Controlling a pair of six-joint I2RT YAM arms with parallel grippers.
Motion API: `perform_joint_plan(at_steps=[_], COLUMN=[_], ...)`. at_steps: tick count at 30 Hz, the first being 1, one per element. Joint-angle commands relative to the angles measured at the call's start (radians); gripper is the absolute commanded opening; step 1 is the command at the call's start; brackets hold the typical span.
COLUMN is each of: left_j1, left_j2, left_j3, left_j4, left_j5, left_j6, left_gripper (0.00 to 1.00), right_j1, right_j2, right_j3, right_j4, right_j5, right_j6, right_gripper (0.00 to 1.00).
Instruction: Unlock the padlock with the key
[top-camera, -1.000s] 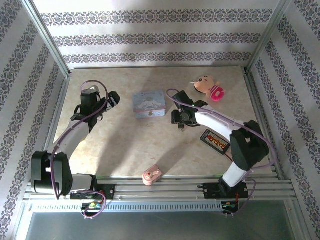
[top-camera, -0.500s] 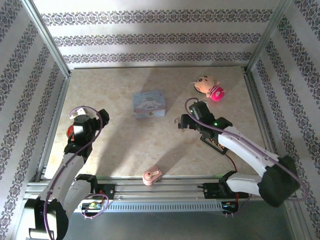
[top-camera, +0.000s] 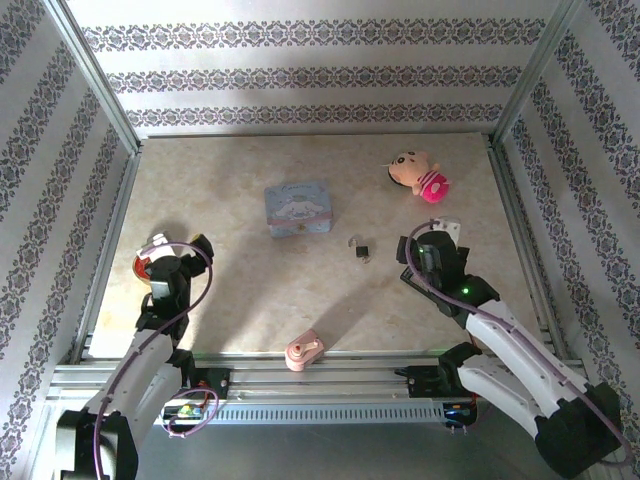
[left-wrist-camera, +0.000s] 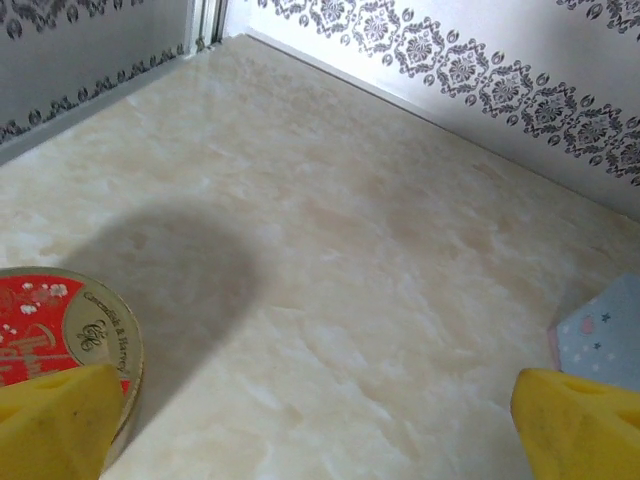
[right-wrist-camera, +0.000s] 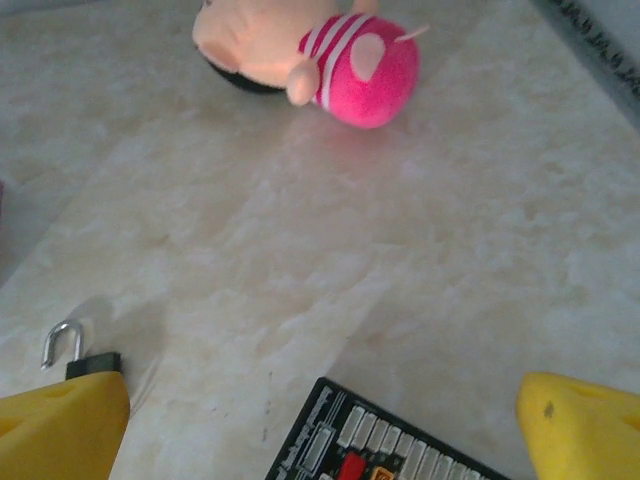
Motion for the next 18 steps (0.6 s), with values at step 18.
perform_joint_plan(at_steps=[18], left_j1=[0.026], left_j2=[0.339], left_j3=[0.028], left_j4=[0.438], left_j5=[0.109], left_j6=[0.388], left_gripper=[0.99], right_j1=[-0.168], right_j2=[-0.265], right_j3=[-0.387], right_j4=[0.599], right_j5=[-0.088], right_j6=[-0.417], right_gripper=[0.98])
